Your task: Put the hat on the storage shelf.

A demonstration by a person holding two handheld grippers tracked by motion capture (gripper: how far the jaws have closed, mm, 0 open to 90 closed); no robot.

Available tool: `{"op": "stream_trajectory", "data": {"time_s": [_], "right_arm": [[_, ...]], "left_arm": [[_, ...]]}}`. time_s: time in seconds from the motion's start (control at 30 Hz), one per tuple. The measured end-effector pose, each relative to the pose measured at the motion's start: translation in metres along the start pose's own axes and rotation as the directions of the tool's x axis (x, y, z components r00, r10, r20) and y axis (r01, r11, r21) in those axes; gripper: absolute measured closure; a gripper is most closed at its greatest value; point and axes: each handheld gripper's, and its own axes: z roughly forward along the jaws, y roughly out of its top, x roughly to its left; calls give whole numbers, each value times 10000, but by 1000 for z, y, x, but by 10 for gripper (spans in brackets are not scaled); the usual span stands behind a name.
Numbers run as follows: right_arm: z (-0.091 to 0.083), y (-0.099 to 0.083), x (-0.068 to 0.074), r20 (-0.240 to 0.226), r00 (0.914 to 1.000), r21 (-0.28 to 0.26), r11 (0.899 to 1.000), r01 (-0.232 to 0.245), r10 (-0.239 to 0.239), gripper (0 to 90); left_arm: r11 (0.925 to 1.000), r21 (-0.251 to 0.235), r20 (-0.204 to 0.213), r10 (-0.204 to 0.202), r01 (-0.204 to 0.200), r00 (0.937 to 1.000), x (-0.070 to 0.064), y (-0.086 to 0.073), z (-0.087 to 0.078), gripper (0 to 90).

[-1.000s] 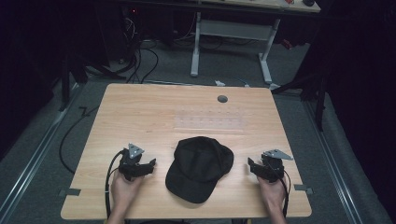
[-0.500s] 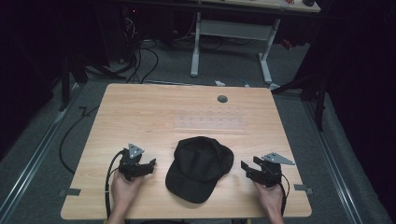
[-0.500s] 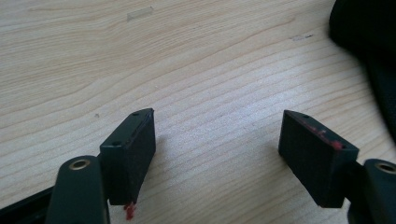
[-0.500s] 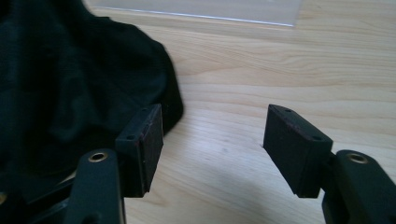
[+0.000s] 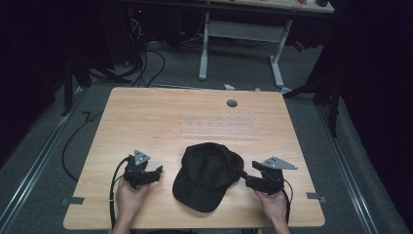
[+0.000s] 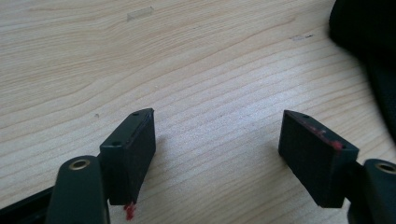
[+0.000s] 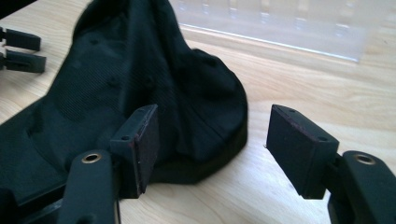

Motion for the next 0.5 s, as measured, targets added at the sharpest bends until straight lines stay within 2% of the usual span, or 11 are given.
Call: {"op": "stream_trajectory", "data": {"time_s": [0.27,0.5], "right_arm": [[8,20,10,-305,9986,-113,9990,438,-441,331],[17,35,16,-561,9967,-117,9982,584,-590,329]], "left_arm": [[10000,-2,2,0,0,10000,0,0,0,278],[10000,-3,2,4,-4,10000,0,0,0,277]]}}
